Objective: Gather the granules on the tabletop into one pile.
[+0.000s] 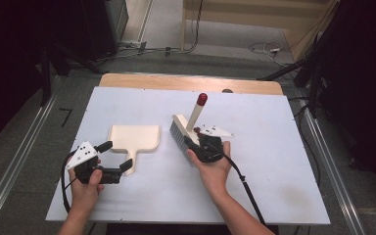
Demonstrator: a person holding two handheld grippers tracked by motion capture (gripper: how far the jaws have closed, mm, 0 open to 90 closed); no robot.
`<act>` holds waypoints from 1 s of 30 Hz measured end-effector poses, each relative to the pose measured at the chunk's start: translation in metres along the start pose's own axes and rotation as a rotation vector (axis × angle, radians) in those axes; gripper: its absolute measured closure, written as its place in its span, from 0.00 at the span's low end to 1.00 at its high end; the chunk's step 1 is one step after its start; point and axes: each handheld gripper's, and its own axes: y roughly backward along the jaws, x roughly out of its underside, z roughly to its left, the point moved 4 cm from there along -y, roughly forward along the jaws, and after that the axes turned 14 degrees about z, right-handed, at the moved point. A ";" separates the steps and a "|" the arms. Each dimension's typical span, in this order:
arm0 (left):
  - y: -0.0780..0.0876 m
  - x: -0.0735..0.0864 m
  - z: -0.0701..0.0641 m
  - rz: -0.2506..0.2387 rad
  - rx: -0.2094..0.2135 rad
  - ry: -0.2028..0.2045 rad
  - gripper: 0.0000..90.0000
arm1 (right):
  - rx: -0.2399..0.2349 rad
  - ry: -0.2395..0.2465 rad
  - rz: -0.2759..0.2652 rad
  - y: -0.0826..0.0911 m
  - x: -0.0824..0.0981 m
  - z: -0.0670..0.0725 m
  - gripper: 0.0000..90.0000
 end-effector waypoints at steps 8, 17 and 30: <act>0.001 0.001 0.001 -0.002 0.000 0.003 0.00 | 0.089 -0.003 -0.001 -0.005 -0.002 -0.011 0.73; -0.002 0.000 -0.002 0.006 0.000 -0.004 0.00 | 0.134 -0.045 -0.018 0.006 0.007 -0.033 0.73; -0.002 0.000 -0.002 0.004 0.001 -0.002 0.00 | 0.176 -0.076 -0.033 0.018 0.013 -0.054 0.73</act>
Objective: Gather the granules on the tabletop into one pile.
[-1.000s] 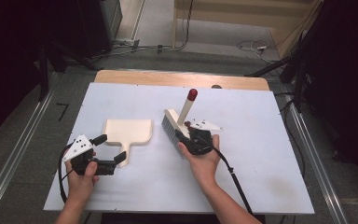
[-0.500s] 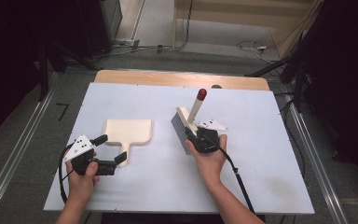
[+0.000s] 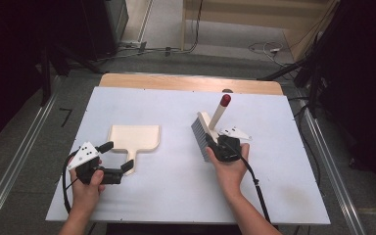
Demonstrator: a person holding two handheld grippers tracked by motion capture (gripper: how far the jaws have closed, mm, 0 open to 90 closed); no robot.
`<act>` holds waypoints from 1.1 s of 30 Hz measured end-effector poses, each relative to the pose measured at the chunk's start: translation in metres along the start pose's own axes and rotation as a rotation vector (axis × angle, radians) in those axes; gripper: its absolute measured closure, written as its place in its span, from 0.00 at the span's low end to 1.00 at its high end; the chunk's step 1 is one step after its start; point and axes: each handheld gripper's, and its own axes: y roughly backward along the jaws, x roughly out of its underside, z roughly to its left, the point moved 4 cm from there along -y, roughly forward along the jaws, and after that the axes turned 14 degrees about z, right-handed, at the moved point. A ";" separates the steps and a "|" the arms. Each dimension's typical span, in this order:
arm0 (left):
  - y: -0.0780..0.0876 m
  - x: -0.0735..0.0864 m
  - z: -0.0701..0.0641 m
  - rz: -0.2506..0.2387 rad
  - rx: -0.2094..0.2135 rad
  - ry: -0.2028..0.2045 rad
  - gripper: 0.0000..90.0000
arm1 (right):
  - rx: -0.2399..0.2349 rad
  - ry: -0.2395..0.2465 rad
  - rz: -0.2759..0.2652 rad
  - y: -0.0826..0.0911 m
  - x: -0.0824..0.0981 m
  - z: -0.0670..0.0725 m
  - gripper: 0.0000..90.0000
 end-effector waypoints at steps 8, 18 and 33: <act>-0.001 0.000 0.000 0.006 -0.001 -0.003 0.00 | -0.018 -0.020 0.000 0.003 0.000 -0.008 0.73; -0.002 0.001 0.000 0.012 -0.002 -0.002 0.00 | -0.193 0.077 -0.031 0.023 -0.015 -0.018 0.73; -0.005 0.000 0.001 0.010 -0.008 0.014 0.00 | -0.478 0.607 0.087 0.067 0.022 -0.059 0.73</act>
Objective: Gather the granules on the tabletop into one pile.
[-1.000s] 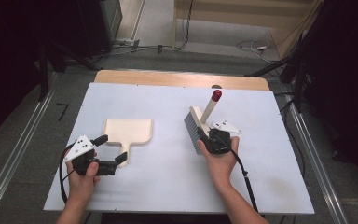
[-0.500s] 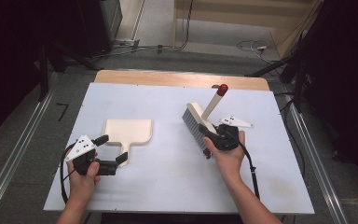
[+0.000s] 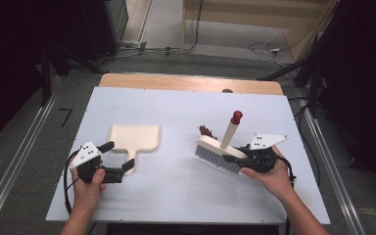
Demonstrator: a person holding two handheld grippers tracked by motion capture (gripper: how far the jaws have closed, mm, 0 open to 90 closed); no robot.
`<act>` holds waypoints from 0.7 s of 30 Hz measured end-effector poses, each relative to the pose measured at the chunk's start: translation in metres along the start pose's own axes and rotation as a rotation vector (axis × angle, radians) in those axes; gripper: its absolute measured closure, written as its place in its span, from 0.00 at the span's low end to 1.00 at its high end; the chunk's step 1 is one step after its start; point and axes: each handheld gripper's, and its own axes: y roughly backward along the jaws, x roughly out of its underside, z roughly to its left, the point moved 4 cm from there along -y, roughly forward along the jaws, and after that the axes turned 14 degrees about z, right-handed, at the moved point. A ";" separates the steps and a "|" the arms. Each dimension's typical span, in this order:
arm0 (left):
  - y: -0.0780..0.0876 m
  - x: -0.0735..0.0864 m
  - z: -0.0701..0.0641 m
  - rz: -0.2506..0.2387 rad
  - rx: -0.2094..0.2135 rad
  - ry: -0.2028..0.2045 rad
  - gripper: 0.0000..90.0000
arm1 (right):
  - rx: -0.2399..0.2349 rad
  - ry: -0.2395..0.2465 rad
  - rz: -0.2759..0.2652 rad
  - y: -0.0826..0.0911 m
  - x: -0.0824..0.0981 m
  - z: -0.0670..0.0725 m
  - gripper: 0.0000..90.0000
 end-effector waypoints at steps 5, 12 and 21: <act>-0.001 0.000 0.000 0.004 -0.005 0.001 0.00 | -0.068 0.021 0.017 -0.009 0.010 0.002 0.73; 0.000 0.001 0.001 0.002 -0.005 0.004 0.00 | -0.015 0.096 0.001 -0.024 0.008 -0.009 0.73; 0.001 0.001 0.002 0.002 -0.002 -0.001 0.00 | -0.004 0.068 0.001 -0.032 0.005 -0.032 0.73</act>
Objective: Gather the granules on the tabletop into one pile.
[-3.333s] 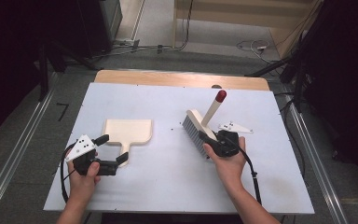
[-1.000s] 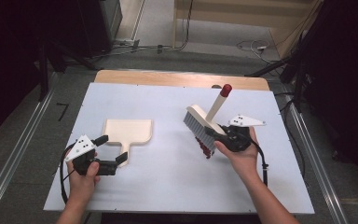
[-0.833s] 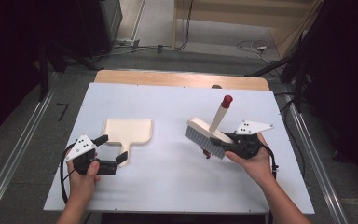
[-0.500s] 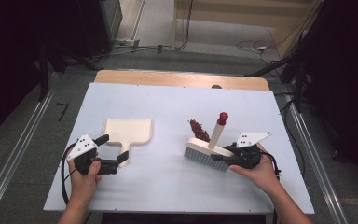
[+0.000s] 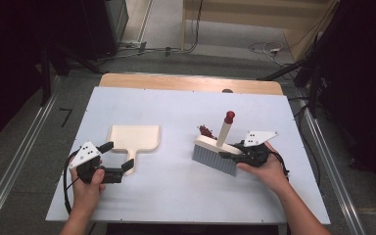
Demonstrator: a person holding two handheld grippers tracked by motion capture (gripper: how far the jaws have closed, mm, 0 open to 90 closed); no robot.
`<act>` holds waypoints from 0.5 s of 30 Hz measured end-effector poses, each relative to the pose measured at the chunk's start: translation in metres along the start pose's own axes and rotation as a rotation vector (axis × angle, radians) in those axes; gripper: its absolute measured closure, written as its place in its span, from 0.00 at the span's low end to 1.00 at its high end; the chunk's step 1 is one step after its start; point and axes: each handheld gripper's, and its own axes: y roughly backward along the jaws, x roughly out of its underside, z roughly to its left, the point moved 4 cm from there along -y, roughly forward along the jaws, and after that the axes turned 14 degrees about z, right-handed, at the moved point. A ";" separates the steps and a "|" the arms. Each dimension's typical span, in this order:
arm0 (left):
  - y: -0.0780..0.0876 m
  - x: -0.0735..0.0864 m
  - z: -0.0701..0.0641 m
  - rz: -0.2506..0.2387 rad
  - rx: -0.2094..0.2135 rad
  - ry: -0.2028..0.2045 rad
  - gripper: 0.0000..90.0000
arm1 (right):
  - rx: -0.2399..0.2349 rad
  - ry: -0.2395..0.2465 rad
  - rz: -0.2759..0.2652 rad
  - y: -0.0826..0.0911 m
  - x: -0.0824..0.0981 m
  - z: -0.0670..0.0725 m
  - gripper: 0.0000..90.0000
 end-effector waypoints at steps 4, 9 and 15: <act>-0.001 0.000 -0.001 0.002 0.003 -0.001 0.00 | 0.016 0.002 -0.004 -0.001 -0.004 -0.007 0.73; -0.001 -0.001 -0.001 0.004 0.004 -0.004 0.00 | 0.024 -0.007 -0.007 -0.004 -0.009 -0.016 0.73; 0.000 0.000 -0.001 0.002 0.003 -0.003 0.00 | 0.029 -0.013 0.003 -0.005 -0.014 -0.023 0.73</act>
